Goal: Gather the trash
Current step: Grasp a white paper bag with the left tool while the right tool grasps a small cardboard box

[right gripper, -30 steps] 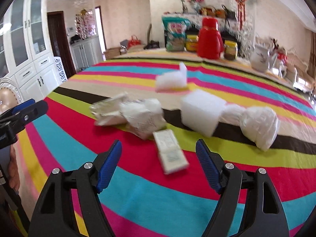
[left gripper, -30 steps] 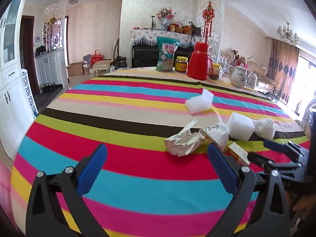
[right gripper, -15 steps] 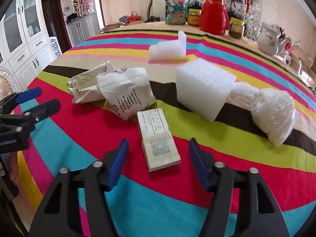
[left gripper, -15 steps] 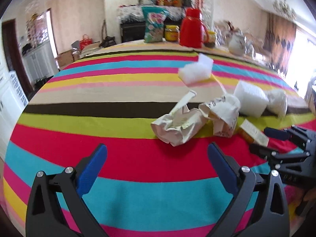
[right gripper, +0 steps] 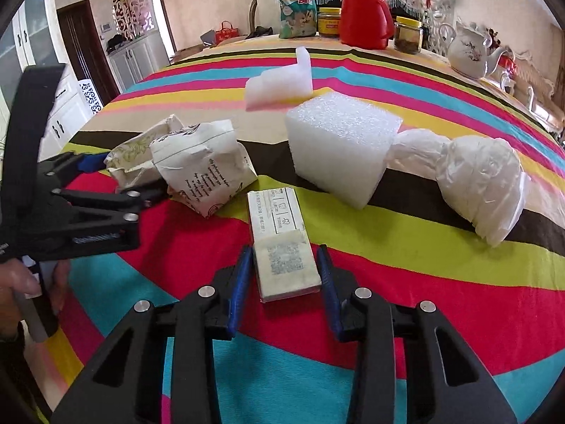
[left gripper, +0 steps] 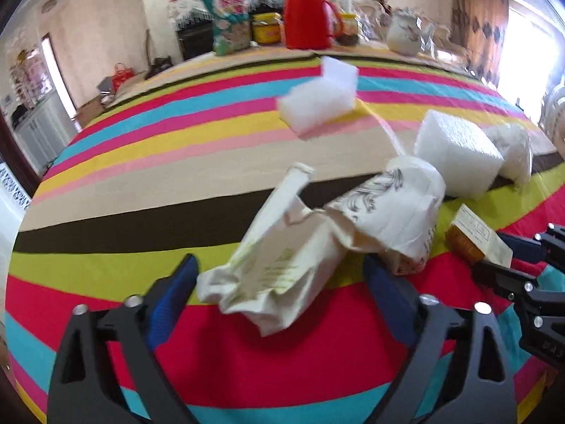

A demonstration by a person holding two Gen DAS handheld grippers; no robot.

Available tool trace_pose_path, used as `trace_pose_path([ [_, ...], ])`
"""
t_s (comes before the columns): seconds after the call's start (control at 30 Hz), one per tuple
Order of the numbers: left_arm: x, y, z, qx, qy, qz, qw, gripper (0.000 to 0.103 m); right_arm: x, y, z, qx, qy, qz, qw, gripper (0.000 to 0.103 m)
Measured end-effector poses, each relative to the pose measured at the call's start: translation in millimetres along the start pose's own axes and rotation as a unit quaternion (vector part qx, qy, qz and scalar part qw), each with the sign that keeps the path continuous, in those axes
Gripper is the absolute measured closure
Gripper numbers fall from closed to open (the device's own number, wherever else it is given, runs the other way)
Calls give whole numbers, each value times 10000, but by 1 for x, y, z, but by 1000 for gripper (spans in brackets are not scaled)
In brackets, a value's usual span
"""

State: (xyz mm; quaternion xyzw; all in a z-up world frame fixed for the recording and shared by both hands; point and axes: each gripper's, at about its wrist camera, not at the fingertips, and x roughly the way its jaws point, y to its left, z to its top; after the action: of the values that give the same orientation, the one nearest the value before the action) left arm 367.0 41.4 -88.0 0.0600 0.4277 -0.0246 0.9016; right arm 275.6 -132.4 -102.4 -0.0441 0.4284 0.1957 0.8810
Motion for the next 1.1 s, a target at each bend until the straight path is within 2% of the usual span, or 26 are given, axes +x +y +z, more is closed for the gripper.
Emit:
trace_pose_path([
  [0.07,2,-4,-1,43,44,-70,10000,39,0,0,0,-12,-5,-22,10000,67],
  [0.1,0,-5,-3,34,54,-136,9999,59,0,-1,0,-7,-11,-23,10000,67],
  [0.13,-1,-5,-4,17,74,-217,9997,65,-1,-1,0,5,-17,-20,10000,67],
  [0.3,-20,-4,-16,-32,-176,-256,9995,66,-3,-3,-1,49,-69,-16,10000,67],
  [0.43,-36,1,-26,-170,-234,-326,9990,66,-6,-1,-1,11,-142,-28,9999,67],
  [0.6,-56,12,-53,-309,-24,-494,9983,64,-6,1,-2,-19,-104,36,9999,67],
  [0.67,-66,16,-61,-280,-141,-378,9988,51,-5,2,-2,-21,-80,48,10000,67],
  [0.7,-69,16,-62,-259,-226,-319,9989,33,-4,2,-2,-7,-68,65,10000,67],
  [0.73,-73,17,-62,-241,-355,-232,9988,24,-5,2,-2,2,-64,67,10000,67],
  [0.93,-50,17,-52,-288,-153,-276,9991,26,-6,-2,-2,90,-85,114,9999,67],
  [1.03,-37,23,-47,-535,13,-511,9973,26,-5,-3,-2,128,-67,151,9998,67],
  [1.1,-35,25,-42,-613,-18,-490,9969,26,-4,-4,-2,149,-40,177,9997,67],
])
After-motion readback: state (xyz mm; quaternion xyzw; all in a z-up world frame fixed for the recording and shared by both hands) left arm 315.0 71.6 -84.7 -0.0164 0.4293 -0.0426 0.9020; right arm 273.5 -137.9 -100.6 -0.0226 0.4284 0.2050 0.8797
